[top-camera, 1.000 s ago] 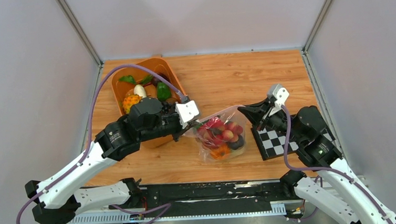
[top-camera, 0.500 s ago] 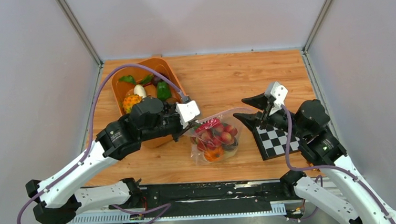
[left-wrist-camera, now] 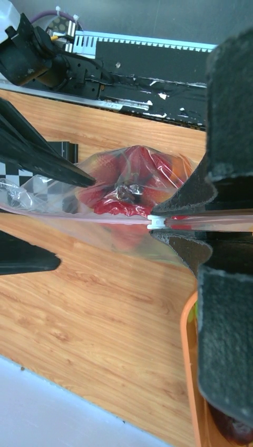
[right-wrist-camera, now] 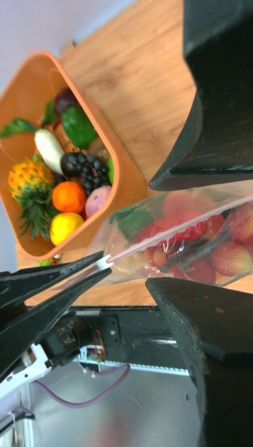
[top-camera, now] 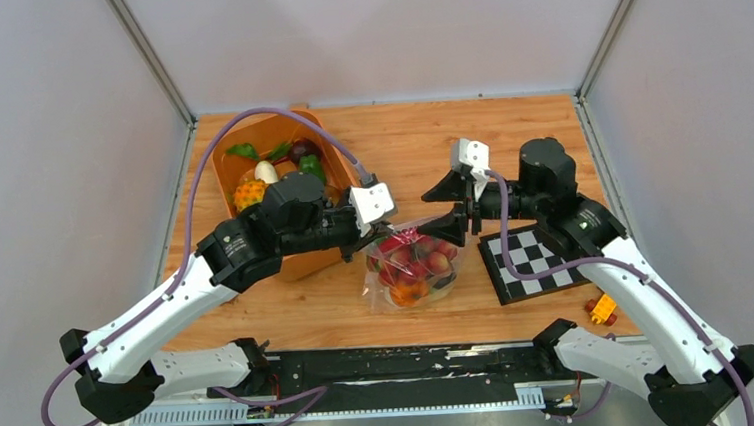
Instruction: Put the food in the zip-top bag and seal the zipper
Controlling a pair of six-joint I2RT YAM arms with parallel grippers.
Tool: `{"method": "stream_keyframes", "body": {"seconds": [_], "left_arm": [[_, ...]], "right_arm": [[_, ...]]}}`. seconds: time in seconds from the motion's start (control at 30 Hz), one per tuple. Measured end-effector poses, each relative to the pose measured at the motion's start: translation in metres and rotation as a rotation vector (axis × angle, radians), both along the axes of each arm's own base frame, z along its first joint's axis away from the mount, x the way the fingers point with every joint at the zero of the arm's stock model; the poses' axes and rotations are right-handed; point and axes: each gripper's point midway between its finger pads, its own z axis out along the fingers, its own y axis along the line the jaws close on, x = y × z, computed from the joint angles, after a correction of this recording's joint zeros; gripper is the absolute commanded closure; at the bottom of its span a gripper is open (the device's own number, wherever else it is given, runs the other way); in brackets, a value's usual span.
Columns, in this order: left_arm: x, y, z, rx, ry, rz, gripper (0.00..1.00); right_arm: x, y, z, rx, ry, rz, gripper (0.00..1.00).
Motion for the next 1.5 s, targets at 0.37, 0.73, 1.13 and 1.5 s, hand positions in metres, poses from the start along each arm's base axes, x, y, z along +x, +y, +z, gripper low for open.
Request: {"method": "stream_keyframes", "body": {"seconds": [0.37, 0.73, 1.13, 1.5], "left_arm": [[-0.003, -0.003, 0.002, -0.010, 0.006, -0.023, 1.00], [-0.005, -0.005, 0.003, -0.018, 0.009, -0.034, 1.00], [-0.003, -0.002, 0.008, -0.039, -0.013, -0.015, 1.00], [0.006, 0.024, 0.004, -0.032, -0.060, 0.098, 1.00]], "right_arm": [[-0.014, 0.017, -0.023, -0.044, 0.087, 0.118, 0.57], [-0.008, 0.028, -0.038, -0.083, 0.109, 0.117, 0.96], [-0.011, 0.014, -0.036, -0.072, 0.039, 0.037, 1.00], [0.005, 0.008, -0.039, -0.071, 0.026, -0.069, 1.00]]}}
